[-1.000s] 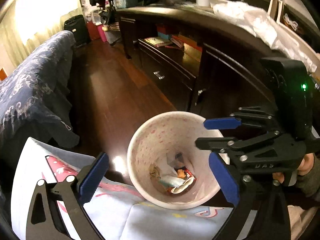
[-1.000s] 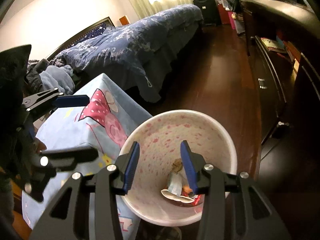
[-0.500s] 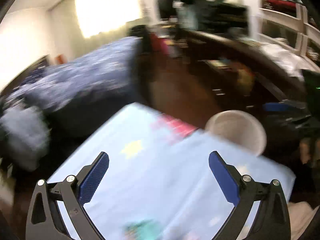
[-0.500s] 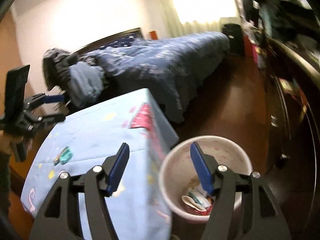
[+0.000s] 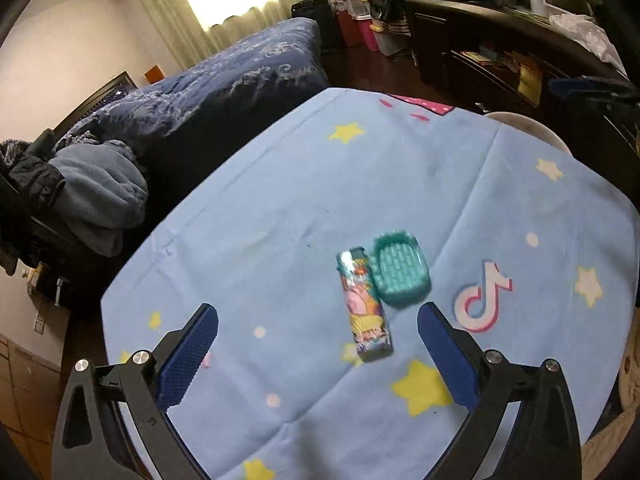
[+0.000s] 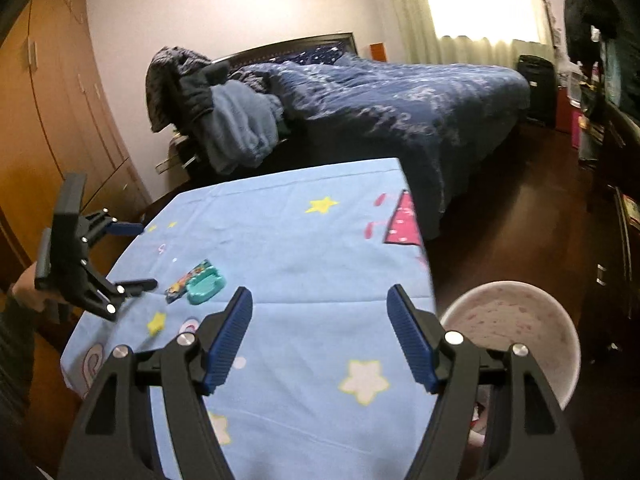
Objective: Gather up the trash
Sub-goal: 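Move both tools back toward the candy stick and teal comb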
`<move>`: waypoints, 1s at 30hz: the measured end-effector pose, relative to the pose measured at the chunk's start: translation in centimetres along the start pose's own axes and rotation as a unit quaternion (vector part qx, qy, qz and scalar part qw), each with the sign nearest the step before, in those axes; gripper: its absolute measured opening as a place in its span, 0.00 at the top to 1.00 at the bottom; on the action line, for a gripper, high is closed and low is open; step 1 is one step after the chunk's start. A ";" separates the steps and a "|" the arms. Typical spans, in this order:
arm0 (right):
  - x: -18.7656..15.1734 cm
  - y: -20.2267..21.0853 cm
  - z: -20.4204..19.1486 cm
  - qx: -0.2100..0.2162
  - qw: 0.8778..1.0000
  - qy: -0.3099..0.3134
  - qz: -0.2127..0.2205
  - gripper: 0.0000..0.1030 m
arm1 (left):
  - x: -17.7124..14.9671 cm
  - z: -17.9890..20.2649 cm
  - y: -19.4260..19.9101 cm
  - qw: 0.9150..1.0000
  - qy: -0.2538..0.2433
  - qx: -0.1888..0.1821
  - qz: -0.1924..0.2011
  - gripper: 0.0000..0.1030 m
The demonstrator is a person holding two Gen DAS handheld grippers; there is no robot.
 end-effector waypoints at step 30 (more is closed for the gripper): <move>0.2 -0.3 0.0 0.036 0.999 -0.024 -0.004 0.31 | 2.6 -2.9 -7.1 0.998 -0.054 0.007 -0.024 0.03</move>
Point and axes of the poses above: each gripper's, at about its wrist camera, not at the fingertips, and y roughly against the way its jaws point, z to its right, x to its top, the point moved 8 cm from there along -y, roughly the way its jaws point, and after that the axes turned 2 degrees about -x, right-handed, at the moved point
